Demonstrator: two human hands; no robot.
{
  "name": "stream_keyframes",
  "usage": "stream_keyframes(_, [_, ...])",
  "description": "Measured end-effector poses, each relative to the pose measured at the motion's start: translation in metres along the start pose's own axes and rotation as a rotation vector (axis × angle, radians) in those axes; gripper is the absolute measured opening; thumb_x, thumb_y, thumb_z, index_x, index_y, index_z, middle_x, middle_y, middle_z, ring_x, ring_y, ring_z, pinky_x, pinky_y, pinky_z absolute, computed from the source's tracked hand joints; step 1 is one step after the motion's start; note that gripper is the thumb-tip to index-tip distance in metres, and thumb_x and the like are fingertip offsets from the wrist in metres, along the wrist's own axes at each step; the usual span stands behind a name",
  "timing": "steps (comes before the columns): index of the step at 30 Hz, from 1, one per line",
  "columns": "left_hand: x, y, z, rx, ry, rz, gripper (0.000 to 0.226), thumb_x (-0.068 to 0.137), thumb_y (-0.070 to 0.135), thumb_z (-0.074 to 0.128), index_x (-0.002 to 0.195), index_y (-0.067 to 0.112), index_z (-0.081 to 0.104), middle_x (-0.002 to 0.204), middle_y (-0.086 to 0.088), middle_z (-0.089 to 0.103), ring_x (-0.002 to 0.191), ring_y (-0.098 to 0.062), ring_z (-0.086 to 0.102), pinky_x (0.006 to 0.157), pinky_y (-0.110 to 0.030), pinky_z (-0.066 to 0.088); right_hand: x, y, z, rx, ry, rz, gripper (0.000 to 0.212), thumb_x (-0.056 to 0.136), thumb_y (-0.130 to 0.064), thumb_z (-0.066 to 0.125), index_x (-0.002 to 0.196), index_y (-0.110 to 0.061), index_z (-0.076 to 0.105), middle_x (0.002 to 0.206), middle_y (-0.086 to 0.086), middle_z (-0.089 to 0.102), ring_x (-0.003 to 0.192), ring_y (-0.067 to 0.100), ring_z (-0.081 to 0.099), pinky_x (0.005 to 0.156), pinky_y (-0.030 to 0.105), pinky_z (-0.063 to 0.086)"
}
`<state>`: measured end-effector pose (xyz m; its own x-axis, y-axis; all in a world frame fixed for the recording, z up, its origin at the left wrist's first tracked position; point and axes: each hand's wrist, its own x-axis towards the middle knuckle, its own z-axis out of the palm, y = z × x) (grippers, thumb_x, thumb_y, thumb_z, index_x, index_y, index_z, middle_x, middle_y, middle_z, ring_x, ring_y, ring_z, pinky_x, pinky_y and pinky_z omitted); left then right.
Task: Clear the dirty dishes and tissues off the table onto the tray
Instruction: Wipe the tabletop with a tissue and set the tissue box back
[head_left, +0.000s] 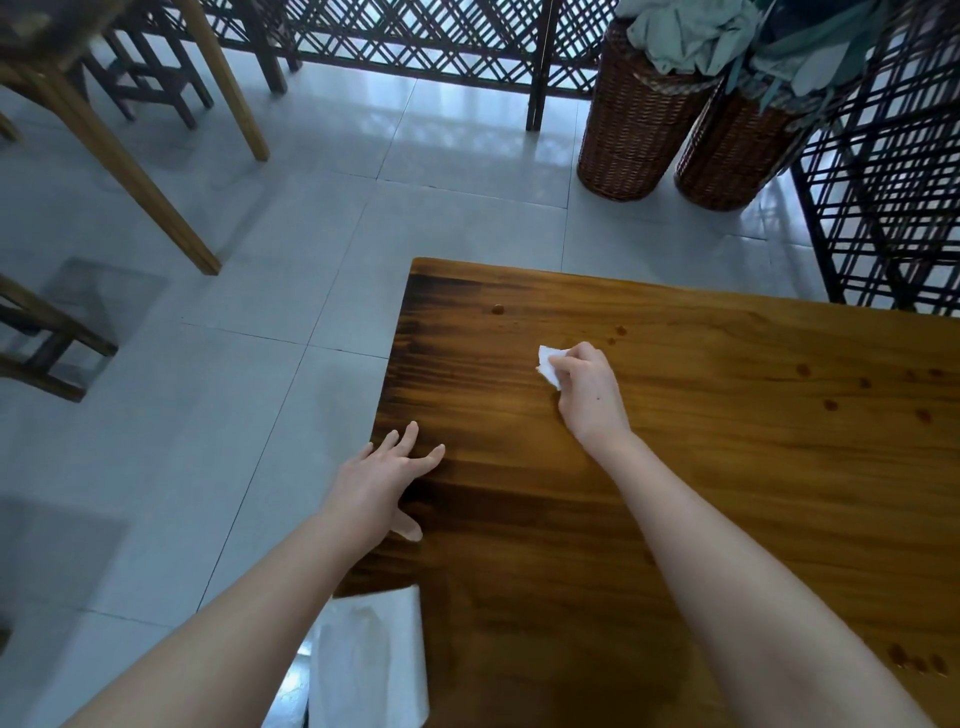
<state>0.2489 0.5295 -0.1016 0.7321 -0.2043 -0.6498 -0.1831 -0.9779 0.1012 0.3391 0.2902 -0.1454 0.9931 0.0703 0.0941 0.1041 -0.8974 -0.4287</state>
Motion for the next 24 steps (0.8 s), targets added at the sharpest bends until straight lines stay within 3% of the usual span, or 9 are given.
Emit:
stream_keyframes(4, [-0.002,-0.002,0.003,0.001,0.012,-0.007,0.101,0.079,0.034,0.075,0.151,0.041,0.005,0.161,0.003,-0.008,0.148,-0.021,0.001,0.118,-0.04,0.015,0.022,0.034,-0.018,0.085,0.133,0.263,0.017,0.087,0.004,0.055,0.085,-0.003,0.07,0.09,0.007,0.053,0.088,0.024,0.052,0.071,0.024,0.035])
stream_keyframes(7, [0.0,-0.001,0.0,-0.002,0.008,-0.007,0.1,0.079,0.036,0.075,0.15,0.042,0.004,0.16,0.003,-0.01,0.148,-0.021,0.0,0.118,-0.04,0.015,0.035,0.052,-0.029,0.152,0.242,0.466,0.014,0.09,-0.005,0.057,0.089,0.004,0.068,0.095,0.012,0.056,0.086,0.024,0.054,0.07,0.024,0.033])
stream_keyframes(12, [0.0,0.003,-0.005,-0.002,-0.031,-0.004,0.1,0.08,0.034,0.074,0.151,0.04,0.004,0.16,0.002,-0.01,0.148,-0.022,-0.002,0.118,-0.04,0.013,0.049,0.041,-0.019,0.183,0.28,0.51,0.017,0.093,-0.002,0.053,0.094,0.005,0.069,0.101,0.015,0.058,0.091,0.026,0.056,0.073,0.024,0.039])
stream_keyframes(19, [0.0,0.002,-0.005,-0.009,-0.026,0.004,0.099,0.081,0.033,0.074,0.151,0.04,0.004,0.161,0.001,-0.01,0.148,-0.021,-0.002,0.118,-0.04,0.012,0.066,-0.029,0.016,0.156,0.088,0.264,0.028,0.091,0.002,0.05,0.063,-0.003,0.054,0.081,0.008,0.047,0.075,0.02,0.046,0.056,0.019,0.032])
stream_keyframes(22, [0.0,0.002,-0.004,-0.019,-0.021,0.007,0.099,0.08,0.033,0.074,0.151,0.04,0.005,0.16,0.001,-0.011,0.148,-0.021,-0.002,0.118,-0.04,0.01,0.063,-0.077,0.04,0.16,0.021,0.091,0.025,0.089,0.004,0.055,0.066,-0.005,0.058,0.079,0.002,0.045,0.076,0.016,0.047,0.056,0.016,0.03])
stream_keyframes(24, [0.001,0.0,-0.003,-0.025,-0.024,0.008,0.1,0.08,0.033,0.075,0.151,0.041,0.005,0.16,0.001,-0.011,0.148,-0.021,-0.003,0.119,-0.04,0.009,0.06,-0.094,0.049,0.161,0.016,0.007,0.02,0.088,0.003,0.057,0.07,-0.004,0.062,0.079,0.001,0.046,0.079,0.013,0.047,0.058,0.015,0.038])
